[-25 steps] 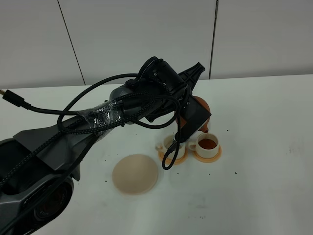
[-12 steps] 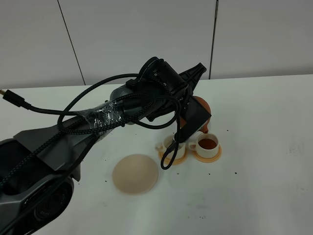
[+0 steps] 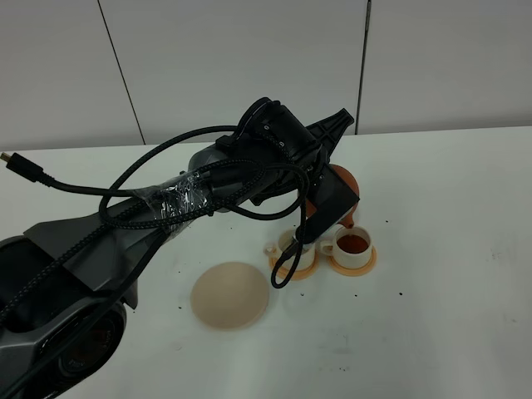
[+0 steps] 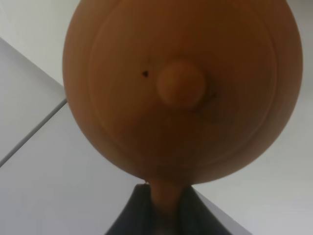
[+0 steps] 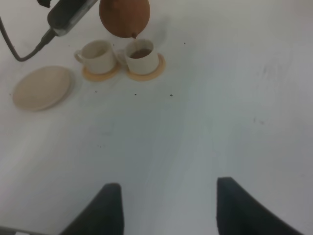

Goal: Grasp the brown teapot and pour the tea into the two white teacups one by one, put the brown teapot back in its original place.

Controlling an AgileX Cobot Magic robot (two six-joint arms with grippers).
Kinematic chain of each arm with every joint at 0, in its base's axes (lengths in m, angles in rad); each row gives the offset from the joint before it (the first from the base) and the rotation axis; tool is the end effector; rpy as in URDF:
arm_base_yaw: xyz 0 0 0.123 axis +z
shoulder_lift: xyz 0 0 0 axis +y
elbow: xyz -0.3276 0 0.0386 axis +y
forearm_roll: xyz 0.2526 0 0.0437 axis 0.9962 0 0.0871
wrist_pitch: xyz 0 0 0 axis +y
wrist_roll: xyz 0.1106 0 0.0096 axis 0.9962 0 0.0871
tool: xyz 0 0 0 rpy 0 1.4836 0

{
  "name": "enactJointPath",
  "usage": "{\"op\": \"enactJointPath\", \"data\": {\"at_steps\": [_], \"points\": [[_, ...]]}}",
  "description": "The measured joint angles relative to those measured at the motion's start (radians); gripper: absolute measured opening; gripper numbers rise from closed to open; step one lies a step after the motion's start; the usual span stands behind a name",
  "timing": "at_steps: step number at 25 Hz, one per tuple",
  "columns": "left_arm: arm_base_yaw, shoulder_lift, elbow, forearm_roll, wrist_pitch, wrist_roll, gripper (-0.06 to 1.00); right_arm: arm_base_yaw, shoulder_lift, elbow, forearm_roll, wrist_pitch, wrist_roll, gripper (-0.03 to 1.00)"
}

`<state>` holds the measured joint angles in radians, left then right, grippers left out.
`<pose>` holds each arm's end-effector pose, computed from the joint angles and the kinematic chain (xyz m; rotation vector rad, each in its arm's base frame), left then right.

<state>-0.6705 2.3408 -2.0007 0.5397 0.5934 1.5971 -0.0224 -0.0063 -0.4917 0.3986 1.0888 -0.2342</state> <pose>0.4776 -0.3380 0.2136 2.4537 0.6736 0.9669 -0.0330 0.0389 0.2714 -0.2382 2.0097 0.3172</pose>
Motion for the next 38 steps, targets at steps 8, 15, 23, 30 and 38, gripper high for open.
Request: {"op": "enactJointPath", "data": {"at_steps": [8,15,23,30,38], "points": [[0.0,0.0,0.0,-0.001,0.0,0.002,0.17,0.0,0.0,0.0,0.0,0.0,0.0,0.42],[0.0,0.0,0.0,-0.001,0.0,0.003,0.17,0.0,0.0,0.0,0.0,0.0,0.0,0.42],[0.0,0.0,0.0,-0.001,0.001,0.003,0.17,0.0,0.0,0.0,0.0,0.0,0.0,0.42],[0.0,0.0,0.0,-0.001,0.001,0.004,0.17,0.0,0.0,0.0,0.0,0.0,0.0,0.42],[0.0,0.0,0.0,-0.001,0.001,0.004,0.17,0.0,0.0,0.0,0.0,0.0,0.0,0.42]]}}
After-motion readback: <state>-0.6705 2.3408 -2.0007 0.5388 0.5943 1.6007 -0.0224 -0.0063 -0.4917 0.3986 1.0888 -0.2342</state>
